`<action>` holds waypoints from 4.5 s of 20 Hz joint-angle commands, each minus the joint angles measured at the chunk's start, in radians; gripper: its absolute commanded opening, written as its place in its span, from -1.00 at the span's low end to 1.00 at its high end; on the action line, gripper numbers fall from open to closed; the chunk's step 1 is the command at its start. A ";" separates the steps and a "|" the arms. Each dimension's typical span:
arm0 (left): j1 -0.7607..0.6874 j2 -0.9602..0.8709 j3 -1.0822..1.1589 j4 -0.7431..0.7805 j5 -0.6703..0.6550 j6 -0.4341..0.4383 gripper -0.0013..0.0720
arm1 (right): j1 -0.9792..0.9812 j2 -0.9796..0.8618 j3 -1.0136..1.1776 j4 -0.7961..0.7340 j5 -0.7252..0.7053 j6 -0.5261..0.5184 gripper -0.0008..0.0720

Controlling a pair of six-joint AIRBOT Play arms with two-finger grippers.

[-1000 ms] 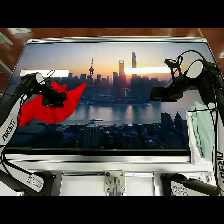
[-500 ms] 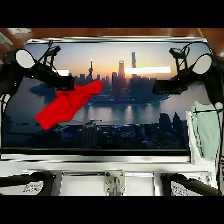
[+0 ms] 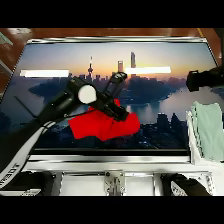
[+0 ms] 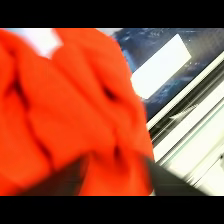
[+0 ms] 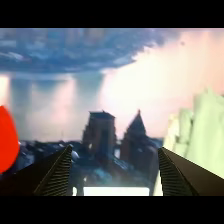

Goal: Fold the shirts.

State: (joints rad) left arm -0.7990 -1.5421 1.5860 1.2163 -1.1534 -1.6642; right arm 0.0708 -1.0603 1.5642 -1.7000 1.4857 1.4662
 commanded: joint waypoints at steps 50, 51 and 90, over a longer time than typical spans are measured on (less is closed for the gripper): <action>0.694 0.379 -0.963 -0.462 0.279 0.281 -0.87 | -0.100 -0.578 -0.562 0.915 -0.410 -0.154 -0.82; 0.715 0.391 -0.937 -0.440 0.240 0.291 -0.87 | -0.105 -0.561 -0.552 0.927 -0.396 -0.199 -0.83; 0.781 0.625 -0.795 -0.379 0.230 0.296 -0.87 | -0.260 -0.245 -0.624 1.161 -0.726 -0.140 -0.84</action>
State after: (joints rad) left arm 0.0360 -0.8413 0.8635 0.8612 -1.0374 -1.3792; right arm -0.1898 -1.1622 0.9516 -0.8108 0.9882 1.4109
